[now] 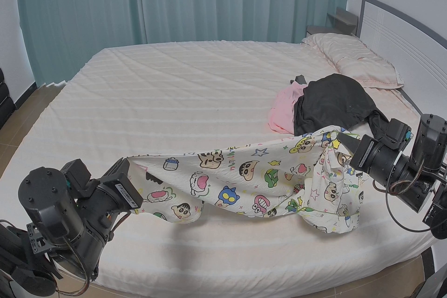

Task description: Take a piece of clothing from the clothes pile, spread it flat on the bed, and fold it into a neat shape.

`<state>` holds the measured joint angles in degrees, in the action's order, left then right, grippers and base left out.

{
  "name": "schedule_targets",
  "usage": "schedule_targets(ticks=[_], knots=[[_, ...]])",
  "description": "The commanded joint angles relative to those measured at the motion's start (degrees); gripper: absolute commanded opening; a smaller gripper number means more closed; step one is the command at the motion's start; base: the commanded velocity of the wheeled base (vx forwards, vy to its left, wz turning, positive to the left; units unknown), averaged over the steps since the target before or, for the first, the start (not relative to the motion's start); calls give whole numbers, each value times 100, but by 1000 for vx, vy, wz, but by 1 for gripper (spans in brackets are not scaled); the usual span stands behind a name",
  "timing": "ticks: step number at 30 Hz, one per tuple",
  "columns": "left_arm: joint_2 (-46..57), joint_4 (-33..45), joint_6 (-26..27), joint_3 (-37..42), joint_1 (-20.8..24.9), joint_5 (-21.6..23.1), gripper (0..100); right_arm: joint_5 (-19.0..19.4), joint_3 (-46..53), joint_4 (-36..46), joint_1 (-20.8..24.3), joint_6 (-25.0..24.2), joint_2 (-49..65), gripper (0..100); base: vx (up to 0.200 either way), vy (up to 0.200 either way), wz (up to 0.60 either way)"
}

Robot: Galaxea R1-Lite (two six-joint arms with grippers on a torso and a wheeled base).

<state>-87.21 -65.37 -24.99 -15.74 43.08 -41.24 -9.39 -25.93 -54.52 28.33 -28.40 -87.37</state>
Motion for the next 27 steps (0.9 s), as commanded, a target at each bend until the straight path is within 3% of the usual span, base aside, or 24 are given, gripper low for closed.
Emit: schedule_targets(ticks=[1,27], knots=[[-6,-2,-6,1,-2,2,0,7,27,-129,6,2,-17,0,0,200,0],[-59,-11,-6,9,-2,-7,0,33,44,-200,-3,-7,-17,0,0,192,0]])
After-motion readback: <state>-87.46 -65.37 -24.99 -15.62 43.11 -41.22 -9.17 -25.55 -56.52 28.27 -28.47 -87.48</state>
